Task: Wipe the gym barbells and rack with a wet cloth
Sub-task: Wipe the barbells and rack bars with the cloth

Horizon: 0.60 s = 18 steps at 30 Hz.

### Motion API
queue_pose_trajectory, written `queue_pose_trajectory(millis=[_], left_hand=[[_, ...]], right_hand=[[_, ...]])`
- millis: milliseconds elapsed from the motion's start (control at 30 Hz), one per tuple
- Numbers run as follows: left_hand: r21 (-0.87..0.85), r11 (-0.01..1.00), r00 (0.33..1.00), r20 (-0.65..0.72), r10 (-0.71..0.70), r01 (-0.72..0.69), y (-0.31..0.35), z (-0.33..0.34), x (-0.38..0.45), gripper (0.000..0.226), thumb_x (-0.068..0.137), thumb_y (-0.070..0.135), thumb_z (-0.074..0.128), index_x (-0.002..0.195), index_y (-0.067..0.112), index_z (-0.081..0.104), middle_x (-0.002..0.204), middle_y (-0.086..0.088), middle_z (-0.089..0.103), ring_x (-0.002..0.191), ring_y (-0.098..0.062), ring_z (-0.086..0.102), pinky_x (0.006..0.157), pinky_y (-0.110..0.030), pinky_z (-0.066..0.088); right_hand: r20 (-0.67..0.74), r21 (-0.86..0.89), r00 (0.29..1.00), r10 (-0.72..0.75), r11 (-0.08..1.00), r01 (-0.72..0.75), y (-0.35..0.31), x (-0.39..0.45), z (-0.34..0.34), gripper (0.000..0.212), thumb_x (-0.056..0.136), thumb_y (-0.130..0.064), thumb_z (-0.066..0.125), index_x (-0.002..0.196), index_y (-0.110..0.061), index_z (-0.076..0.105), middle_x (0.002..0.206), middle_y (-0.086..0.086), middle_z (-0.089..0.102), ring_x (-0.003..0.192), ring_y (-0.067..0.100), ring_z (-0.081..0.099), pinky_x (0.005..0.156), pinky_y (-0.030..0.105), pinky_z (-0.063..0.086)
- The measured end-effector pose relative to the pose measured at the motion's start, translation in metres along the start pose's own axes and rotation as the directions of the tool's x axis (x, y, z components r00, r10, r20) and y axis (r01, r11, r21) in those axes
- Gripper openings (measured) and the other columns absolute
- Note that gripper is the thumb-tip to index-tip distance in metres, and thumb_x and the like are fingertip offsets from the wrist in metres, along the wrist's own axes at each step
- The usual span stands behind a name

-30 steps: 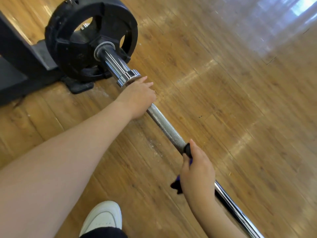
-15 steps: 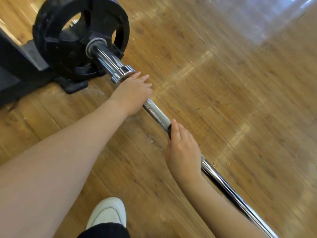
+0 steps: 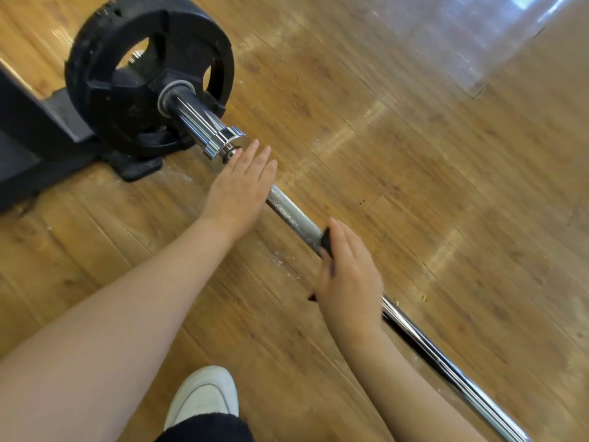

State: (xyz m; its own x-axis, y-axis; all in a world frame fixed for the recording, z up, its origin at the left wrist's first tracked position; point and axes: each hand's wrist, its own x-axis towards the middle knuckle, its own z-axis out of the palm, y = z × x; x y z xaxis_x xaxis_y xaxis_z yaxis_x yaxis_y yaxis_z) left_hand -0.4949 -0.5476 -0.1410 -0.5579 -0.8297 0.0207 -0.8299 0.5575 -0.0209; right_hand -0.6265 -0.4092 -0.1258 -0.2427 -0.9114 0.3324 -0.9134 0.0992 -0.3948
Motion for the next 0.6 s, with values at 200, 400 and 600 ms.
queue_pose_trajectory(millis=[200,400,600], left_hand=[[-0.117,0.988,0.994,-0.053,0.09,-0.096,-0.018,0.0,-0.007,0.066,0.083,-0.004,0.051,0.145,0.0,0.028,0.154,-0.015,0.023,0.145,-0.028,0.011,0.117,-0.038,0.008],[-0.157,0.986,0.997,-0.062,0.054,-0.063,-0.026,0.004,-0.019,0.071,0.08,-0.004,0.057,0.145,0.0,0.029,0.153,-0.015,0.025,0.144,-0.029,0.016,0.117,-0.037,0.012],[-0.134,0.987,0.995,-0.021,-0.093,0.089,-0.002,-0.004,-0.017,0.062,0.092,0.005,0.043,0.148,0.001,0.016,0.157,-0.016,0.009,0.146,-0.029,0.0,0.116,-0.037,-0.002]], right_hand=[[0.233,-0.069,0.965,-0.117,0.988,0.137,-0.026,0.05,0.059,0.052,0.071,0.003,0.074,0.121,0.008,0.058,0.118,0.023,0.062,0.107,0.037,0.062,0.085,0.047,0.054],[0.215,-0.212,0.967,-0.135,0.96,0.182,0.027,-0.013,0.014,0.066,0.065,0.011,0.076,0.127,0.005,0.055,0.125,0.023,0.058,0.11,0.037,0.06,0.088,0.047,0.052],[0.291,-0.261,0.956,-0.024,0.96,0.104,0.049,-0.05,-0.018,0.084,0.064,-0.005,0.081,0.138,-0.007,0.041,0.136,0.014,0.052,0.123,0.029,0.05,0.1,0.04,0.041]])
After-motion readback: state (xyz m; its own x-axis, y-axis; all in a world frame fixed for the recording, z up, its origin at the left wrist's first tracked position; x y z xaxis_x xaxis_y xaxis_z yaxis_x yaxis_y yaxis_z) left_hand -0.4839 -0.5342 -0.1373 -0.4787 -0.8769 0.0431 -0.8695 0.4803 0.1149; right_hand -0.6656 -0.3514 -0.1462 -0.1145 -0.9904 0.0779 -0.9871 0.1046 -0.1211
